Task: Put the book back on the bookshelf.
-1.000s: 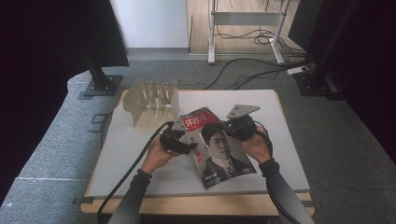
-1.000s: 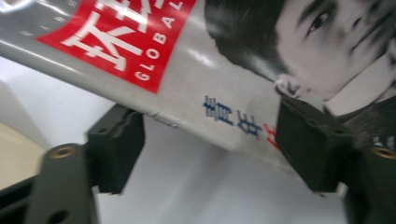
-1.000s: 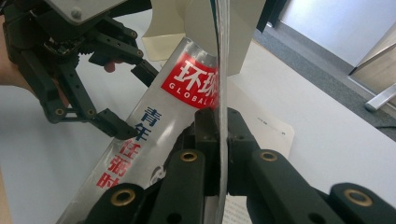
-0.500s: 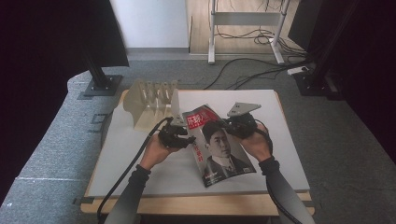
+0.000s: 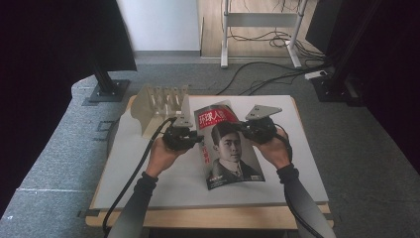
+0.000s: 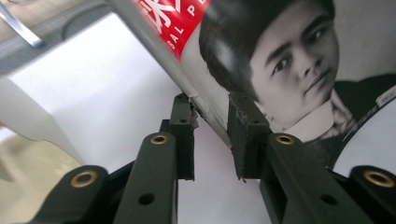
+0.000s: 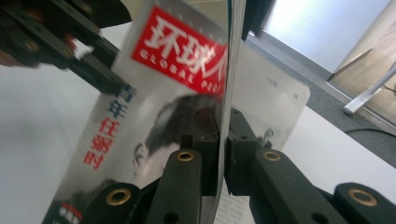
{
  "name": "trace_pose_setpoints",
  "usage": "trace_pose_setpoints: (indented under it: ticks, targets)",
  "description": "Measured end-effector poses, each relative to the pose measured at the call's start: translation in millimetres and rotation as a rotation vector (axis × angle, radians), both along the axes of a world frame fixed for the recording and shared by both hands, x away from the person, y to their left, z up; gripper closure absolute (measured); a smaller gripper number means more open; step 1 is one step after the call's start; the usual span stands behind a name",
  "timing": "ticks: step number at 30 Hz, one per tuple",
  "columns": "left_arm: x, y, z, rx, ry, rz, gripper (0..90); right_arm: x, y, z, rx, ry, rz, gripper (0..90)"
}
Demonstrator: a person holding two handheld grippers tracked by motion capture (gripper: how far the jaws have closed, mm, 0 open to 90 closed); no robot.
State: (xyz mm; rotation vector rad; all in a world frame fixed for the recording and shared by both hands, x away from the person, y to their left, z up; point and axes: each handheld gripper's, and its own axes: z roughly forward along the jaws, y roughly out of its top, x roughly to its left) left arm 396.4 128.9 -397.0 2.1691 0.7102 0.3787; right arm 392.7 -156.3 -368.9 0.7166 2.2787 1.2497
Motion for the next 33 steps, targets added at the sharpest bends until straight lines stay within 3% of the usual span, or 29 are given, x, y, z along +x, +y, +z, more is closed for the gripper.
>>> trace_pose_setpoints:
  ticks: [3, 4, 6, 13, 14, 17, 21, 23, 29, 33]
  targets:
    - [-3.6, 3.3, 9.4, -0.009, -0.066, 0.011, 76.6, 2.2, -2.8, 1.5, 0.006, -0.005, -0.019, 83.3]
    - [-3.6, 3.3, 9.4, -0.009, -0.066, 0.011, 77.6, 2.2, -2.8, 1.5, 0.006, -0.005, -0.019, 83.3]
    - [-8.5, 6.8, 17.2, -0.006, -0.105, 0.003, 79.0, 4.0, -6.1, 3.0, 0.024, -0.014, -0.034, 83.0]
    - [-24.8, 8.6, 25.5, 0.005, -0.090, -0.040, 78.2, -4.1, -16.6, -0.3, 0.045, -0.005, -0.027, 84.6]
    - [-32.3, 6.4, 28.1, -0.003, -0.075, -0.074, 77.7, -7.0, -19.1, 0.1, 0.048, -0.005, -0.020, 84.6]
    - [-38.8, -0.8, 30.3, -0.001, -0.077, -0.102, 74.1, -16.5, -26.7, 1.1, 0.054, -0.005, -0.002, 84.6]
    - [-34.8, -9.4, 30.4, 0.010, -0.073, -0.090, 69.6, -22.7, -32.5, 0.3, 0.065, -0.005, 0.006, 84.6]
    - [-24.7, -14.3, 27.8, 0.039, -0.071, -0.050, 68.0, -25.0, -35.8, -1.4, 0.073, -0.007, 0.007, 84.8]
    - [-12.0, -14.9, 25.6, 0.015, -0.041, -0.045, 66.6, -28.9, -40.0, -1.8, 0.078, -0.013, 0.030, 85.0]
    - [-12.2, -14.2, 28.5, 0.000, -0.055, -0.063, 80.2, -28.6, -40.5, -1.7, 0.079, -0.008, 0.036, 84.8]
